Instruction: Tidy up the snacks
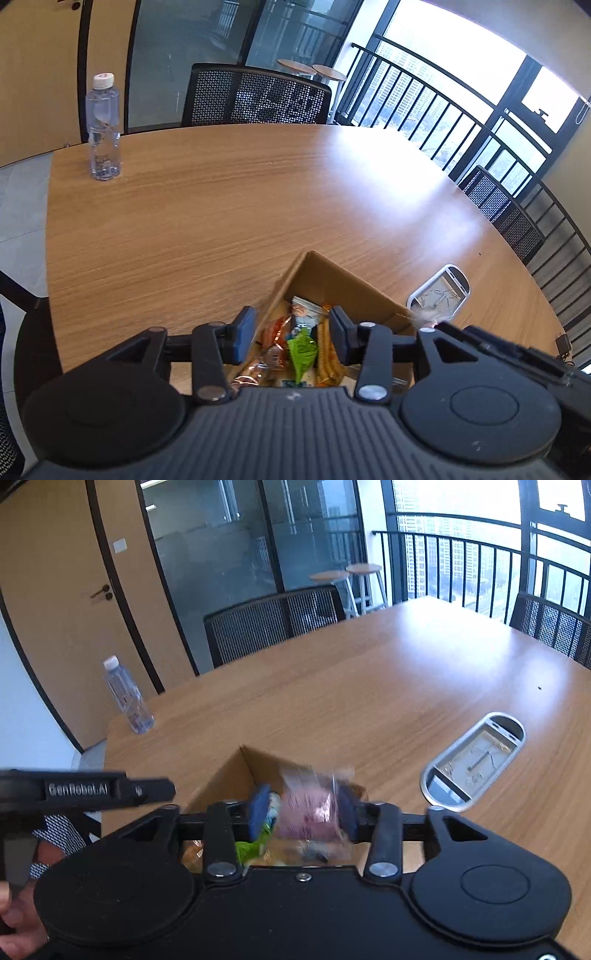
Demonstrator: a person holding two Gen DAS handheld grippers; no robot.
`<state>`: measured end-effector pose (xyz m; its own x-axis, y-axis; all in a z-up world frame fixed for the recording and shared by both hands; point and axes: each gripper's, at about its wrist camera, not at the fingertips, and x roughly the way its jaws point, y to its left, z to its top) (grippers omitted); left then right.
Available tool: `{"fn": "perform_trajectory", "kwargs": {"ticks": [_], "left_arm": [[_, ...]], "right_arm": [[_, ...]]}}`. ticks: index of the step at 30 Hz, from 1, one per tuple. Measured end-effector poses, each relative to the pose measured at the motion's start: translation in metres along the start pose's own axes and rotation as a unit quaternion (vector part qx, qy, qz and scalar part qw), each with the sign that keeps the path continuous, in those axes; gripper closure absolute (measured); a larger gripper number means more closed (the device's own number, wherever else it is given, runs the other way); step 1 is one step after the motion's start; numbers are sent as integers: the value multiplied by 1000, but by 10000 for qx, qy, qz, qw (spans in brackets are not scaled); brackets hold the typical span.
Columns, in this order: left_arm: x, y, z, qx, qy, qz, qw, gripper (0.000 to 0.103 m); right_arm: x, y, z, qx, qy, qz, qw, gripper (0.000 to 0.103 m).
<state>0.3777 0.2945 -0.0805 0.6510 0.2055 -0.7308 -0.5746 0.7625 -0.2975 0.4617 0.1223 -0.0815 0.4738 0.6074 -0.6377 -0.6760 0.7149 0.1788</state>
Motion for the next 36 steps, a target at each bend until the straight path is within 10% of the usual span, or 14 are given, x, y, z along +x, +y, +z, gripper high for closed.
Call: {"fn": "perform_trajectory", "kwargs": {"ticks": [14,36], "left_arm": [[-41,-10,-9,286,-67,-75,9995,19],[-150,-62,-64,1117,-215,-262,9932,6]], "right_arm": [[-55,-4,-11,54,-50,-152,9999,28],[-202,-27,-54,426,-569,-638,9954,0]]}}
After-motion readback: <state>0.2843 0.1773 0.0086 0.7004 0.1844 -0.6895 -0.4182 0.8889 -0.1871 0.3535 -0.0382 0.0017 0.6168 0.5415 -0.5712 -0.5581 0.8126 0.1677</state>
